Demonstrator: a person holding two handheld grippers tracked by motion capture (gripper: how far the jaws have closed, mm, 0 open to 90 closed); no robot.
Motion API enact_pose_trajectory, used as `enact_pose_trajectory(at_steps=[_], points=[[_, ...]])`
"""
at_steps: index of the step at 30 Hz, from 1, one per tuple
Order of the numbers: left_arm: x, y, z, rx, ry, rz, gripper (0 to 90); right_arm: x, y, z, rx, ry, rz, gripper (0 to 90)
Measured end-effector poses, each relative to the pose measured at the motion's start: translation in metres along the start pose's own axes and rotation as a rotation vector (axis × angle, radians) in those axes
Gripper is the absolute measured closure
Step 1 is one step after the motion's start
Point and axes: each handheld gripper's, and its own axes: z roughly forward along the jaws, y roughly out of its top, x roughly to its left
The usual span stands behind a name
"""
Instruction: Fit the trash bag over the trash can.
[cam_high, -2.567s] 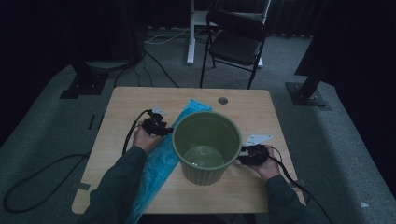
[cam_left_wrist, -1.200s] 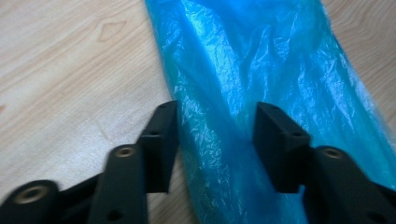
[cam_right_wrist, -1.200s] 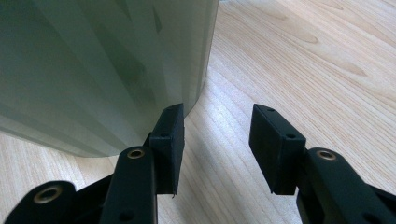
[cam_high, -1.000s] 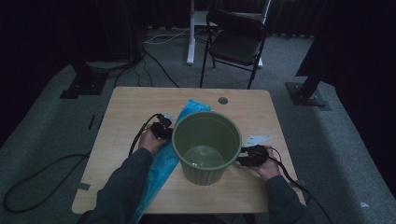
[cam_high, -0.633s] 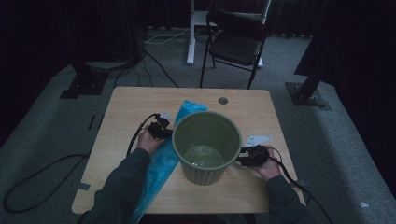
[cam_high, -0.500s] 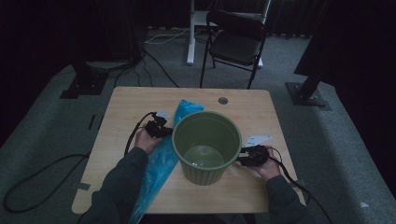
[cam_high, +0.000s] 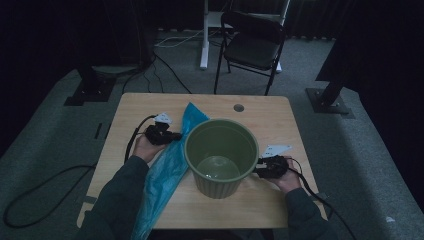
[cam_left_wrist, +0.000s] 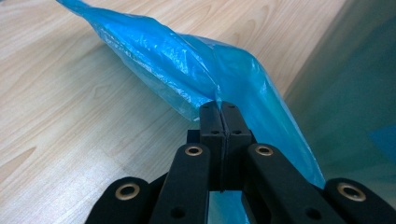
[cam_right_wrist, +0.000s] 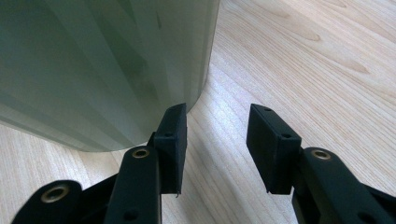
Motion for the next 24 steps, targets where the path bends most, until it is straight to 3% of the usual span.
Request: enact_pose_trajectory(at_steps=[8,12,24], points=[[0.001,-0.001,-0.02,-0.039,-0.023,0.003,89.7,-0.001,0.0,-0.001,-0.004,0.0,0.001,57.6],[0.0,0.002,-0.03,-0.057,-0.062,0.008,89.7,-0.001,0.001,-0.001,-0.002,0.002,-0.002,57.7],[-0.014,0.018,-0.054,-0.108,-0.127,0.071,89.6,-0.003,0.004,-0.001,-0.013,0.007,-0.004,57.7]])
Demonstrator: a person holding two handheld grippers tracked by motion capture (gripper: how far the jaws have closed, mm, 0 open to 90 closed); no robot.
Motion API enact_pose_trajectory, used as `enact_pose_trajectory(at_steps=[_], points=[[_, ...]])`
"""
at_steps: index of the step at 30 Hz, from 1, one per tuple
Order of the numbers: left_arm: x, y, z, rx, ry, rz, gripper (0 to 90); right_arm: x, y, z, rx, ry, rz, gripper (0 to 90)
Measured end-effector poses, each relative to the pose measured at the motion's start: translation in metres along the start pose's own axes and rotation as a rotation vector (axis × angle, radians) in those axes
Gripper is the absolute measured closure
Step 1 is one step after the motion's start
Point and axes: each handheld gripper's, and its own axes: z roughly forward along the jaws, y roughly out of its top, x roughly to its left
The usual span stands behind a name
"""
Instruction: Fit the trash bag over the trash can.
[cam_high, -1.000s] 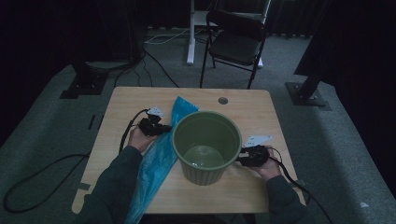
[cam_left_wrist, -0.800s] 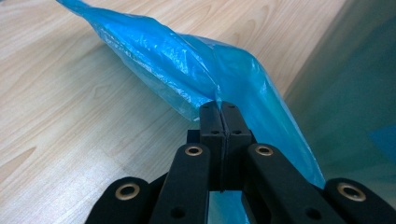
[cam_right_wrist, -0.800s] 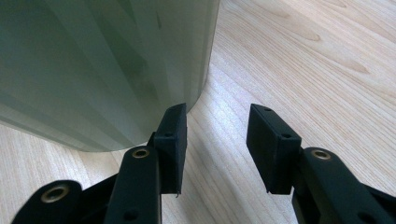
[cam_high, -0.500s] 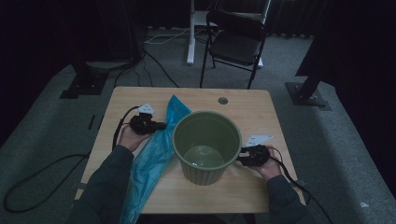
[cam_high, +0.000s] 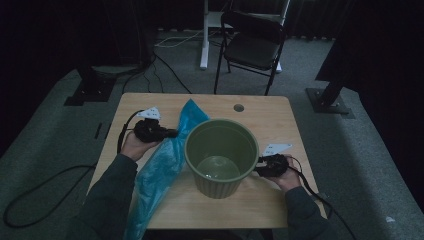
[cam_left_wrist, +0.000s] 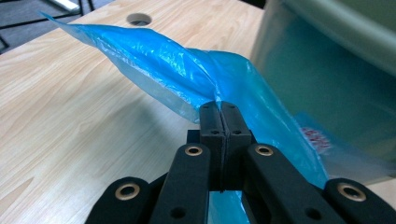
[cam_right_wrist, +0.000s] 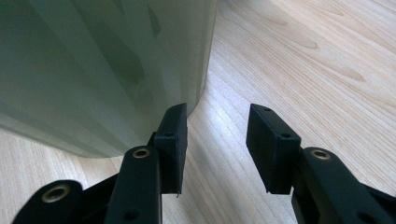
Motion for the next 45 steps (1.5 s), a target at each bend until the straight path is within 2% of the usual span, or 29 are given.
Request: enact_pose_trajectory(at_steps=[10,16,22,45], points=[[-0.008,0.02,-0.024,-0.055,-0.031,0.037,89.6,-0.001,0.002,0.001,-0.002,0.007,-0.007,57.7],[-0.019,0.032,-0.036,-0.064,-0.113,0.076,89.6,-0.001,0.003,0.003,0.001,0.011,-0.008,57.7],[-0.03,0.042,-0.044,-0.08,-0.15,0.119,89.5,-0.001,0.005,0.004,0.001,0.014,-0.014,57.7],[-0.058,0.067,-0.077,-0.161,-0.21,0.223,89.4,-0.001,0.005,0.005,0.006,0.02,-0.014,57.7]])
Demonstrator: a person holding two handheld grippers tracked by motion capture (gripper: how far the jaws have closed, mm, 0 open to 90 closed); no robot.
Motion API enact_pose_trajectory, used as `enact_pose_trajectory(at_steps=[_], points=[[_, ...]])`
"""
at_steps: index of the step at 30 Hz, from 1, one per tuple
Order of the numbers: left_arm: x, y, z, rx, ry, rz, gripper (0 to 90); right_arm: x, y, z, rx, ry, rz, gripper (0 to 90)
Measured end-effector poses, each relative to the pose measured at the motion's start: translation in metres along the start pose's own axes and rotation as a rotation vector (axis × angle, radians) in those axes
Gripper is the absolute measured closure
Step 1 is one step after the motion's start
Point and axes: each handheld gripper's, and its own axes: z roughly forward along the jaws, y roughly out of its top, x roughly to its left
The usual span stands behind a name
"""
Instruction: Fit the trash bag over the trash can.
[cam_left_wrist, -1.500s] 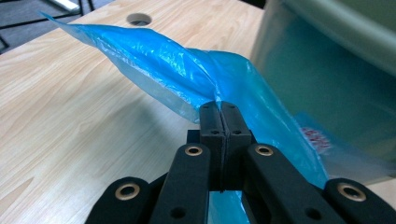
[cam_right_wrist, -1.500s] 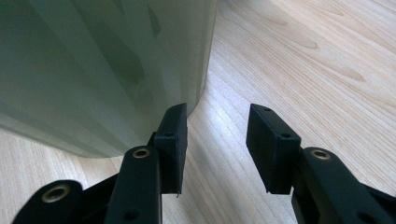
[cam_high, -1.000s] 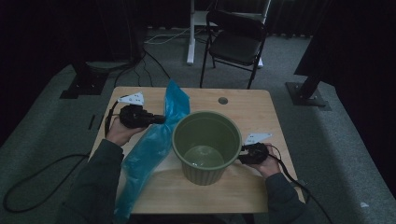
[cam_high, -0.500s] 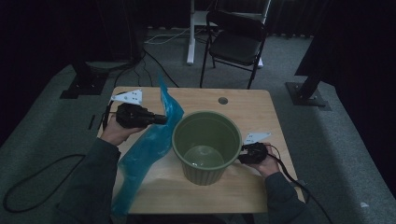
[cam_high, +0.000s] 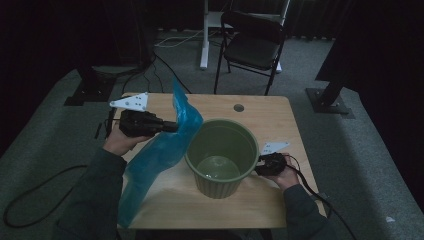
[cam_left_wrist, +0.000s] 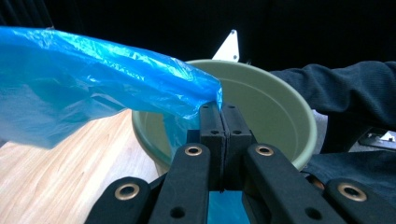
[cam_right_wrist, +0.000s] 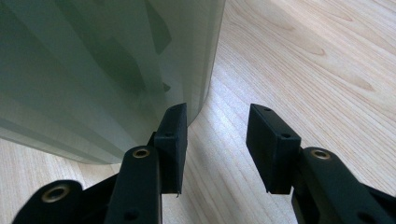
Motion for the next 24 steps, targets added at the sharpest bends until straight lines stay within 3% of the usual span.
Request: enact_pose_trajectory(at_steps=[10,17,24], points=[[-0.016,0.012,-0.009,-0.038,-0.055,0.053,89.2,0.0,0.0,0.0,0.0,0.001,-0.001,57.7],[-0.023,0.015,-0.008,-0.03,-0.09,0.078,89.1,0.0,0.0,0.001,0.001,0.002,-0.001,57.7],[-0.03,0.02,-0.01,-0.052,-0.149,0.104,88.7,0.0,0.0,0.001,0.001,0.002,-0.002,57.7]])
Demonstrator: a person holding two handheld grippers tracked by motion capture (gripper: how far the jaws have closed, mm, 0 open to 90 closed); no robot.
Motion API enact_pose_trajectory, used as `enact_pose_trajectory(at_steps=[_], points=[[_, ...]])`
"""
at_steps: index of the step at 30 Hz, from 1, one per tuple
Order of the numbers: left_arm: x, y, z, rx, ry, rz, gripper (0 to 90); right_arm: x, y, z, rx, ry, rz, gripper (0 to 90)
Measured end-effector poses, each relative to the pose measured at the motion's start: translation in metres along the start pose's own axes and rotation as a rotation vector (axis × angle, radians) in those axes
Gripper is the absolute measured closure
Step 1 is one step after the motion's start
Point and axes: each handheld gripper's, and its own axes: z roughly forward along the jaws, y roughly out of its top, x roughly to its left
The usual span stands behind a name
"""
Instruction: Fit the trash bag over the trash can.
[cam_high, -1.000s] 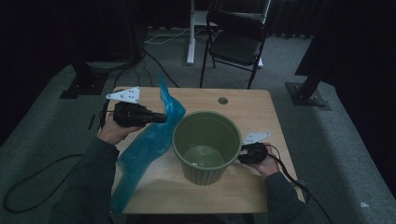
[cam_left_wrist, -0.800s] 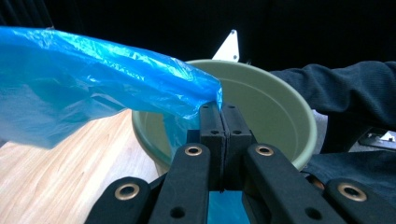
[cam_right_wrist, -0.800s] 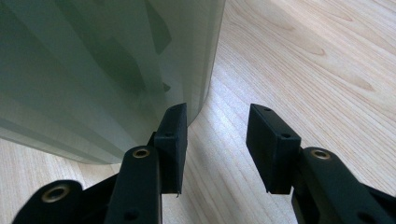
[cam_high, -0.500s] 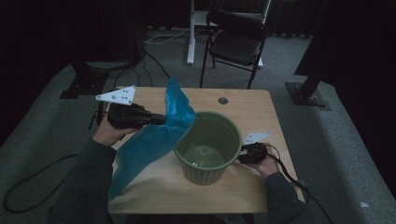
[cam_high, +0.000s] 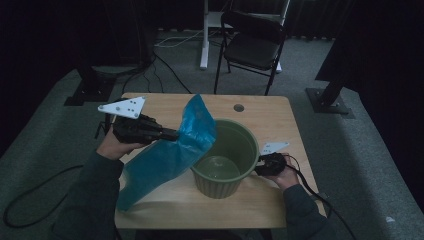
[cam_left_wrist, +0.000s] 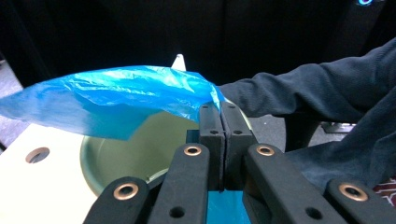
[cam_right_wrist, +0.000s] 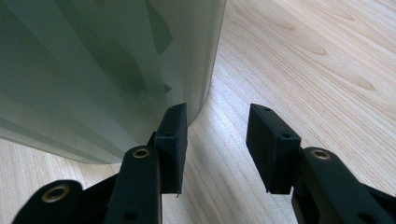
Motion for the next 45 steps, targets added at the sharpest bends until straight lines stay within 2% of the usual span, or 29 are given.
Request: enact_pose_trajectory(at_steps=[4,12,15,29,33,42,45], points=[[0.004,-0.003,0.005,0.001,-0.013,-0.017,88.4,0.0,0.0,0.0,0.001,0.0,0.001,57.7],[0.018,-0.017,0.034,0.09,-0.046,-0.063,87.9,0.0,0.0,0.0,0.001,0.001,0.0,57.7],[0.022,-0.02,0.044,0.108,-0.054,-0.078,87.8,0.0,0.0,0.0,0.002,0.001,0.0,57.7],[0.04,-0.024,0.073,0.15,-0.03,-0.119,87.3,-0.001,0.0,-0.001,0.001,-0.001,-0.001,57.6],[0.044,-0.023,0.08,0.163,-0.001,-0.127,87.3,-0.001,-0.001,-0.001,0.0,-0.001,-0.001,57.6],[0.058,-0.016,0.103,0.232,0.124,-0.14,87.7,-0.002,-0.001,-0.001,0.001,-0.003,0.001,57.5],[0.062,-0.013,0.112,0.239,0.155,-0.143,87.6,-0.002,-0.001,-0.002,0.0,-0.003,0.0,57.6]])
